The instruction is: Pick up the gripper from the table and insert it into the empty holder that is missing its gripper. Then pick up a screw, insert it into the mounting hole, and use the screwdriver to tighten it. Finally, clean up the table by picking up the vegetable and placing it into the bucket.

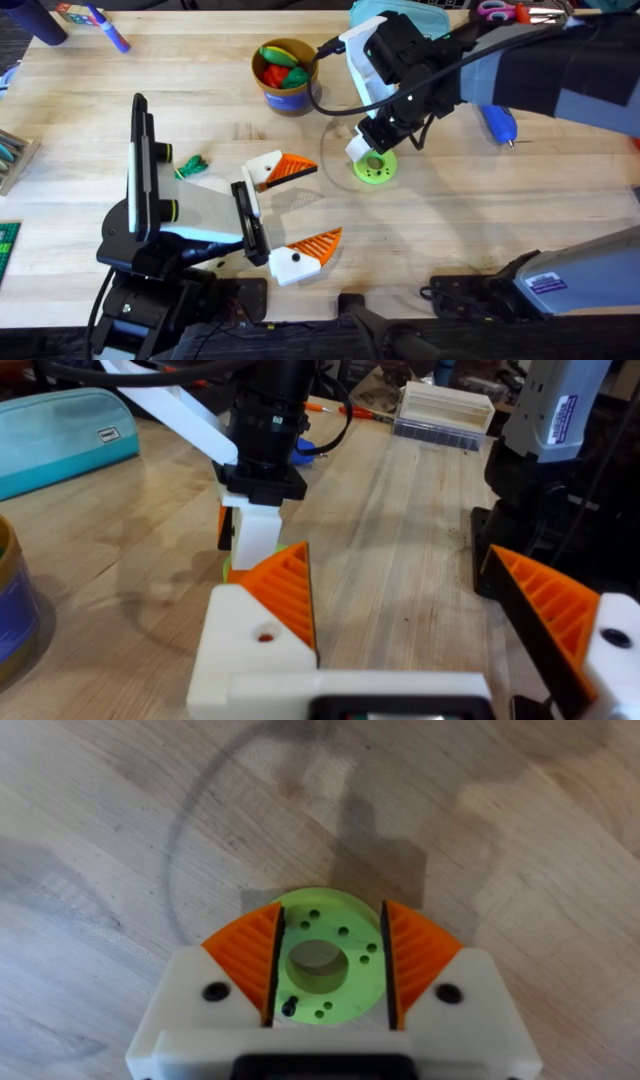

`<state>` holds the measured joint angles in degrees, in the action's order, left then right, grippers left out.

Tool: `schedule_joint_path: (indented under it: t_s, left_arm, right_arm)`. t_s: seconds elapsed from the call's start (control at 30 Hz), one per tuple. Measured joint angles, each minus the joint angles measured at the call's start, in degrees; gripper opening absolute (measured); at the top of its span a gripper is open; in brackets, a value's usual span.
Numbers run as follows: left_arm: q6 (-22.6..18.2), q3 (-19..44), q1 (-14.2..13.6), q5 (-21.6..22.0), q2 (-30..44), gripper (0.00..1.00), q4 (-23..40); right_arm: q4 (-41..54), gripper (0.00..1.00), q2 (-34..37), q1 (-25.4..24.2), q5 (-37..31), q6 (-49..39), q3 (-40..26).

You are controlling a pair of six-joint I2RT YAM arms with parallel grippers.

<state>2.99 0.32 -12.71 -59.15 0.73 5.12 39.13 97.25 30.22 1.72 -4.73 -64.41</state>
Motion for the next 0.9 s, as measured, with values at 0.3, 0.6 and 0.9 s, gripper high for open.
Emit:
schedule_joint_path:
  t_s: [0.3, 0.6, 0.9]
  left_arm:
    - [0.05, 0.0, 0.0, 0.03, 0.0, 0.988, 0.05]
    - [0.05, 0.0, 0.0, 0.04, 0.0, 0.988, 0.05]
    - [0.05, 0.0, 0.0, 0.04, 0.0, 0.988, 0.05]
  right_arm:
    - [1.27, 0.522, -0.01, 0.0, -0.01, 2.72, -0.27]
    - [3.62, 0.522, -1.01, 0.0, -0.01, 4.46, -1.14]
    - [9.75, 0.522, -8.05, 0.0, 0.02, 4.81, -1.96]
